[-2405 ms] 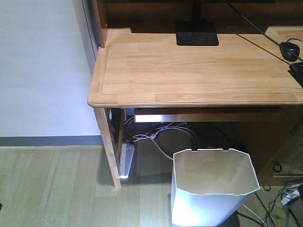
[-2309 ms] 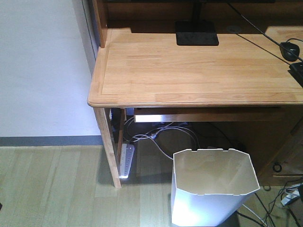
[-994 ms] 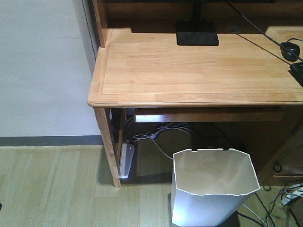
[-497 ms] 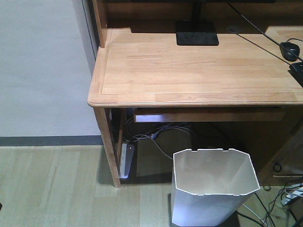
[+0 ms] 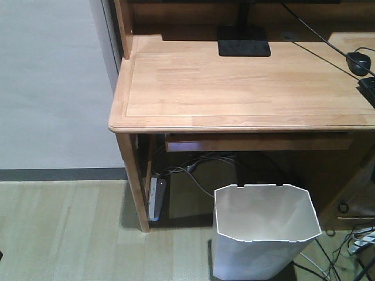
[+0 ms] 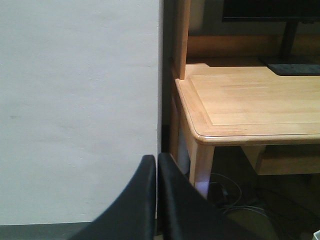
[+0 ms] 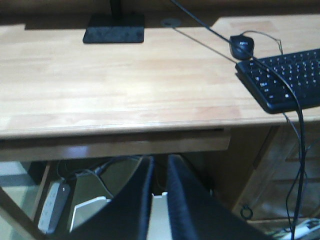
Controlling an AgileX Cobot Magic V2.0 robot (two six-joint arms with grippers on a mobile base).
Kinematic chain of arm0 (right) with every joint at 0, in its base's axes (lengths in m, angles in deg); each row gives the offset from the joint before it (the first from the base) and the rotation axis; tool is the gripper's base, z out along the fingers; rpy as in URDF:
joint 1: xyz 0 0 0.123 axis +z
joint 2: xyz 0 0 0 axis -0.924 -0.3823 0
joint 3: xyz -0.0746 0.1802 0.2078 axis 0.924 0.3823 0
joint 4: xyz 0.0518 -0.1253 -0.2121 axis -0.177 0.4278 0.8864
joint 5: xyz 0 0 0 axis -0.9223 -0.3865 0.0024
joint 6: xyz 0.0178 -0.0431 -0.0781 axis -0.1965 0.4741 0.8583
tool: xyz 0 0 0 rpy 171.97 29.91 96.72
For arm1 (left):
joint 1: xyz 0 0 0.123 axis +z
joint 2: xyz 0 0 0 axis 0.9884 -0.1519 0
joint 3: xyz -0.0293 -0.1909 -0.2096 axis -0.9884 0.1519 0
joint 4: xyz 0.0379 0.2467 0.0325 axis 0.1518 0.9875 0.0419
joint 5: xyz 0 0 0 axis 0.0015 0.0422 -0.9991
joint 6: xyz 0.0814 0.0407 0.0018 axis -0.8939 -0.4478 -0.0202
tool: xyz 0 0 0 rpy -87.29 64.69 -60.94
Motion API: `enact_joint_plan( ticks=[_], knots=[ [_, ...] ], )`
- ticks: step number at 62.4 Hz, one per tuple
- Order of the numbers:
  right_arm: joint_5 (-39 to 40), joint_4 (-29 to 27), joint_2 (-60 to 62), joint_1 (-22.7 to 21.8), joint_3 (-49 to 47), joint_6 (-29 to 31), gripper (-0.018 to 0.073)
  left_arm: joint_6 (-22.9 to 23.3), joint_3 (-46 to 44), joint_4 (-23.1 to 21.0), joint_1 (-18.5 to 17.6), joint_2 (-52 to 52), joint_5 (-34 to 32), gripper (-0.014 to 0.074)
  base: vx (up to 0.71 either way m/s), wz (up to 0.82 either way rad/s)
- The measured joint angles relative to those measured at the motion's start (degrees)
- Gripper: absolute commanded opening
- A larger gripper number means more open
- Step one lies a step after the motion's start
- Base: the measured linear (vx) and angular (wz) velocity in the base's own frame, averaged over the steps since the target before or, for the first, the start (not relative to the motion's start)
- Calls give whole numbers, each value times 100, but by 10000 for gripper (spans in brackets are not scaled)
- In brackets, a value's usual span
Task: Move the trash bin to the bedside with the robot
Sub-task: 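Lower the right gripper from the desk toward the white trash bin rim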
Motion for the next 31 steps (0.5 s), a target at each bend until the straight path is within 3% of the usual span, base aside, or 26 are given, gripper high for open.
enact_joint_plan(
  ticks=[16, 23, 31],
  knots=[
    [-296, 78, 0, 0, 0, 0, 505, 0, 0, 0, 0, 0, 0, -6, 0, 0],
    [-322, 82, 0, 0, 0, 0, 557, 0, 0, 0, 0, 0, 0, -6, 0, 0],
    [-325, 82, 0, 0, 0, 0, 555, 0, 0, 0, 0, 0, 0, -6, 0, 0]
  ],
)
